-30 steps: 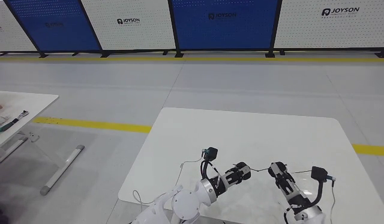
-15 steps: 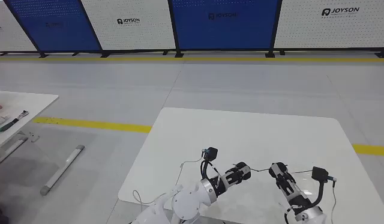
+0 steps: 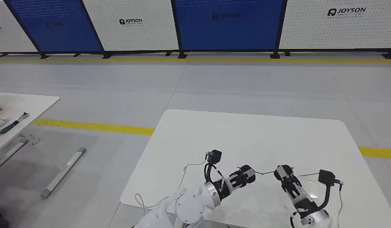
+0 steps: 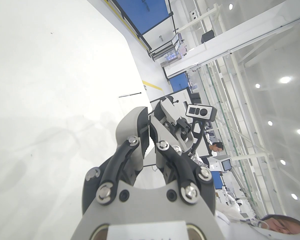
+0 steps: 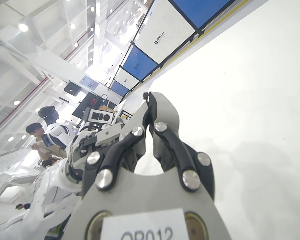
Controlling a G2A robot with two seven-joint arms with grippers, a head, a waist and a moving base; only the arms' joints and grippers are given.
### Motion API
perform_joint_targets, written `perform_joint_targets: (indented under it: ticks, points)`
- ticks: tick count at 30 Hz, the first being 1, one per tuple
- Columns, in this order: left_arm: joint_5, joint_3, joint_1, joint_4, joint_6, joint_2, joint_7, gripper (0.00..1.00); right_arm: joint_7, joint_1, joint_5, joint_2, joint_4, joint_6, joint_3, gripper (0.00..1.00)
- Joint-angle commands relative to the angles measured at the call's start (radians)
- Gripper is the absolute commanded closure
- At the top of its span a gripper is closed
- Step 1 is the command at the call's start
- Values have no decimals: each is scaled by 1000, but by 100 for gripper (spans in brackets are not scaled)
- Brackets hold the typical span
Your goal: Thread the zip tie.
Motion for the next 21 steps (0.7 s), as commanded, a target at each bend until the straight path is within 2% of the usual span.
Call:
perform_joint_targets:
  ticks: [1, 10, 21]
  points:
    - [0, 0, 0, 0, 0, 0, 0, 100, 1, -4, -5, 0, -3, -1, 1, 100]
    - [0, 0, 0, 0, 0, 0, 0, 100, 9, 11, -16, -6, 6, 21, -13, 100]
    - [-19, 1, 3, -1, -8, -2, 8, 100, 11, 18, -20, -11, 13, 13, -25, 100]
